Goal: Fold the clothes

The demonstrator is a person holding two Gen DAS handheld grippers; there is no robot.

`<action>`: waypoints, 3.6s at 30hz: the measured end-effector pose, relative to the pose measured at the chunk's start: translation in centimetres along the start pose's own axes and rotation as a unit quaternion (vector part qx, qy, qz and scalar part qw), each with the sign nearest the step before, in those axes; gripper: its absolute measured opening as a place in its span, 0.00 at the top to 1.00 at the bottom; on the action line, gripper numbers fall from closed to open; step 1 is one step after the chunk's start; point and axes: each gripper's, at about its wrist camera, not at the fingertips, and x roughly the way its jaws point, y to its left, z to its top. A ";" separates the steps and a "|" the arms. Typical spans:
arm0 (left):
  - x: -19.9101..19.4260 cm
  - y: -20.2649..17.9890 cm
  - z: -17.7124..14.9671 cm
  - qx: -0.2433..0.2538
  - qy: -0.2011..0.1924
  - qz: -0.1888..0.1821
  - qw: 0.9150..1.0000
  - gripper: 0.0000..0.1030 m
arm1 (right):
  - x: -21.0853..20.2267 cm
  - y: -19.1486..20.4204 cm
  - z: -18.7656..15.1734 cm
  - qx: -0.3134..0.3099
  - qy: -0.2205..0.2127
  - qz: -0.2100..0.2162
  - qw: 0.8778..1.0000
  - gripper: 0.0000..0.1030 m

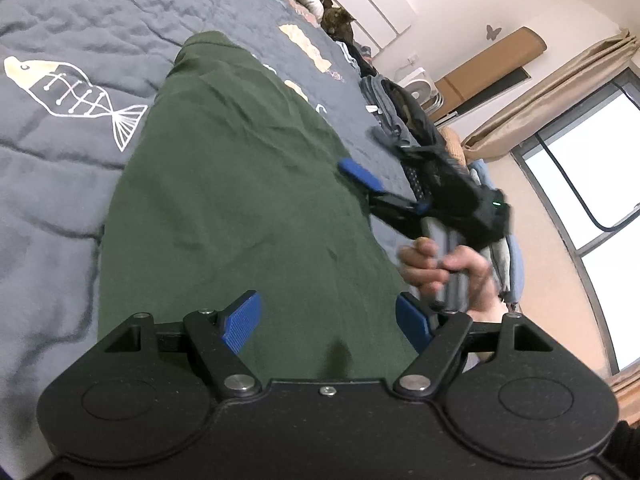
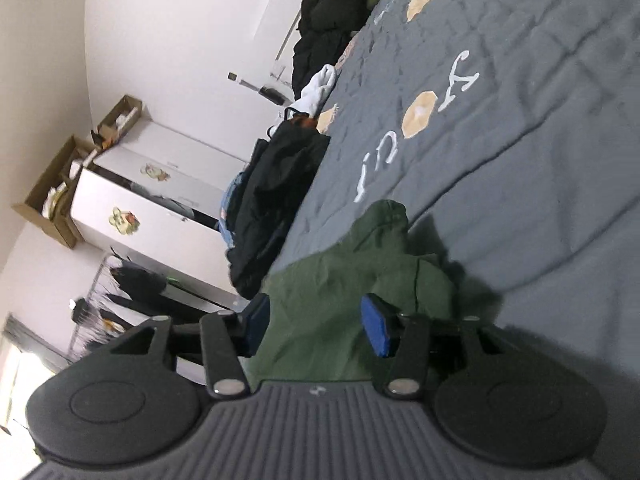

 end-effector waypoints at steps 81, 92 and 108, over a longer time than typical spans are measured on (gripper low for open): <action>-1.4 3.0 0.9 -0.074 0.110 0.058 0.989 0.17 | 20.8 9.6 -4.0 -0.078 0.277 -0.046 0.956 0.28; -2.4 3.0 1.9 -0.076 0.110 0.059 0.989 0.17 | 21.8 6.2 1.6 -0.024 0.164 -0.107 0.980 0.29; -6.9 1.9 3.4 -0.083 -0.017 0.011 0.996 0.16 | 11.4 10.0 -4.6 -0.034 0.206 -0.009 0.978 0.24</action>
